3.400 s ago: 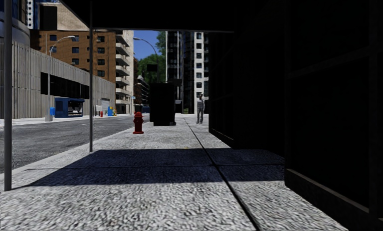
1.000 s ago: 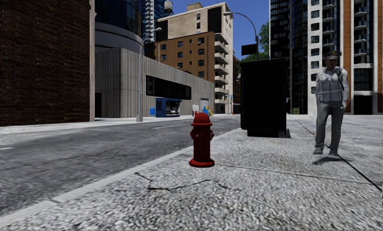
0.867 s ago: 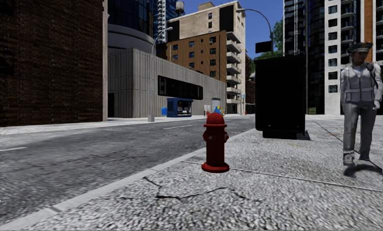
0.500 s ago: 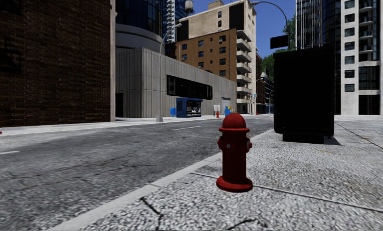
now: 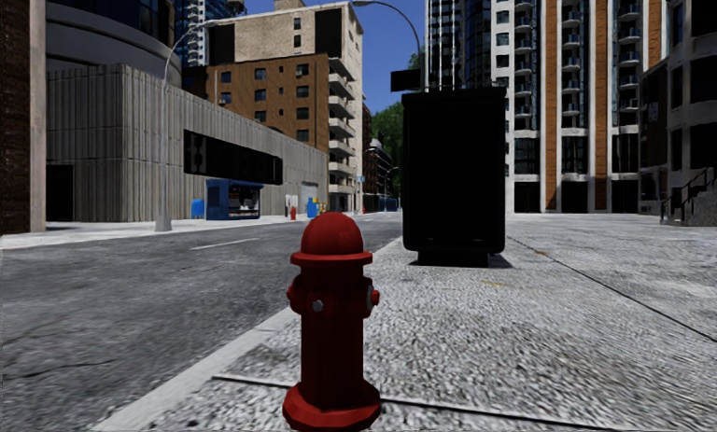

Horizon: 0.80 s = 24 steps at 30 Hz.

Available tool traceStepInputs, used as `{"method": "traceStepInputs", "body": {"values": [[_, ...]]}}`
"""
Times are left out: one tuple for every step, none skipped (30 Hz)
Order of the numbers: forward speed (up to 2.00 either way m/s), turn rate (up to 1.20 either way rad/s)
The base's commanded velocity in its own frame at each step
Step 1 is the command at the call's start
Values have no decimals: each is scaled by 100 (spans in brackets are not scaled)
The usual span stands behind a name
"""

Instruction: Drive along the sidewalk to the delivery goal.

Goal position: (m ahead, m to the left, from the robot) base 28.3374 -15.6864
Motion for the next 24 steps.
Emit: {"method": "traceStepInputs", "body": {"values": [[33,-101],[32,-101],[32,-101],[32,-101],[32,-101],[32,-101],[32,-101],[32,-101],[32,-101],[32,-101],[32,-101],[32,-101],[32,-100],[32,-97],[32,-97],[37,-93],[61,-89],[73,-88],[78,-88],[78,-88],[79,-88],[80,-88],[80,-88],[80,-88]]}}
